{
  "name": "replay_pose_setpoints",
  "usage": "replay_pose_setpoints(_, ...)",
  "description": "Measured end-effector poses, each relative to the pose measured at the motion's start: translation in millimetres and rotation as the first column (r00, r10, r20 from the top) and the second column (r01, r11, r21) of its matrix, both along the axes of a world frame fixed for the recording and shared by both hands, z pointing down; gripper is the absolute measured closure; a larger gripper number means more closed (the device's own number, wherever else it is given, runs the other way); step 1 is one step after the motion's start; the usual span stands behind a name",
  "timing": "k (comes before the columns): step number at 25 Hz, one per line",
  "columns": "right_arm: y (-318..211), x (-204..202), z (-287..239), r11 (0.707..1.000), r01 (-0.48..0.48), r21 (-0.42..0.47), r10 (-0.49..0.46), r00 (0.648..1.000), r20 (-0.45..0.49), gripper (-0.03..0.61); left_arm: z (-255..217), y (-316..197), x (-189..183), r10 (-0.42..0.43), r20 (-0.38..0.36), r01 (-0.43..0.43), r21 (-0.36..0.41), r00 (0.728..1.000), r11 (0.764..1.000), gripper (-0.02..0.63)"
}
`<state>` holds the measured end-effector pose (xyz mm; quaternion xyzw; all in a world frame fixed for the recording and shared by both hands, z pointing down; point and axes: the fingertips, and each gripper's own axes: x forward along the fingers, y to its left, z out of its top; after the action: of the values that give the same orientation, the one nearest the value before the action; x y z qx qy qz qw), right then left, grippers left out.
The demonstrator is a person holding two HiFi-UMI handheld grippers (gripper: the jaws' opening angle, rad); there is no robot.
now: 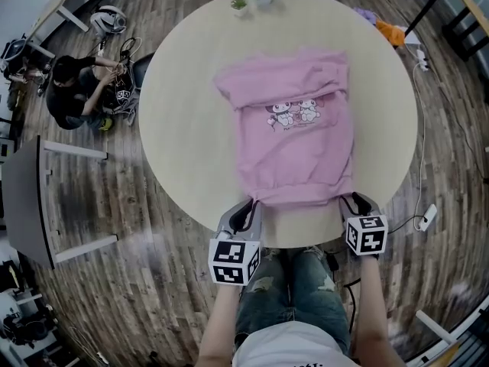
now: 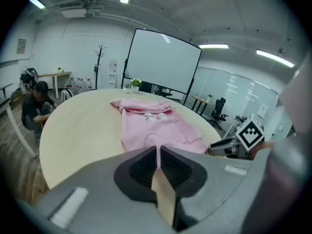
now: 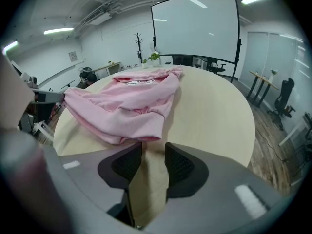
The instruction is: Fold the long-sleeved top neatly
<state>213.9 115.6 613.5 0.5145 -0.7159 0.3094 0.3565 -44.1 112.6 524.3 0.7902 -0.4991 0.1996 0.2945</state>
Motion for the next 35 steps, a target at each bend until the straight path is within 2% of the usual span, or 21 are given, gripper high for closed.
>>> replay_pose_setpoints(5,-4.8,-10.2,-1.2,0.999,0.042,0.013,-0.043,0.999,0.01,0.422,-16.5,-13.3,-19.8,-0.052,0.0,0.052,0.045,0.999,0.998,0.588)
replay_pose_setpoints(9,-10.2,-29.7,-3.3,0.992,0.123,0.022,-0.123,0.992,-0.007,0.42,-17.7,-18.6,-28.0,-0.062,0.012,0.061,0.045,0.998,0.997,0.588)
replay_pose_setpoints(13,-17.7,-41.6,-1.9,0.987,0.16,0.021,-0.16,0.987,-0.012,0.428,-14.8,-19.1,-29.2,-0.065,0.018,0.065,0.036,0.998,0.997,0.588)
replay_pose_setpoints(16,-21.8,-47.1,-2.5,0.985,0.17,0.039,-0.17,0.985,-0.019,0.464,-12.1,-17.3,-30.7,-0.07,0.022,0.069,0.029,0.997,0.997,0.588)
replay_pose_setpoints(18,-25.8,-50.4,-5.9,0.984,0.165,0.069,-0.164,0.986,-0.014,0.541,-10.3,-16.5,-33.0,-0.079,0.022,0.078,0.026,0.997,0.997,0.587)
replay_pose_setpoints(20,-29.1,-51.3,-11.7,0.985,0.147,0.095,-0.149,0.989,0.009,0.549,-9.3,-16.5,-36.0,-0.089,0.024,0.088,0.026,0.996,0.996,0.588)
replay_pose_setpoints(23,-32.2,-42.5,-24.1,0.988,0.109,0.111,-0.114,0.993,0.043,0.549,-10.8,-19.0,-39.2,-0.095,0.03,0.094,0.03,0.995,0.995,0.588)
replay_pose_setpoints(27,-27.5,-13.6,-38.0,0.992,0.091,0.086,-0.091,0.996,-0.004,0.549,-12.8,-19.9,-39.5,-0.082,0.04,0.081,0.029,0.996,0.996,0.587)
replay_pose_setpoints(35,-6.3,20.9,-57.3,0.992,0.13,0.003,-0.129,0.987,-0.094,0.548,-5.7,-3.1,-18.1,0.051,0.06,-0.049,-0.029,0.997,0.998,0.586)
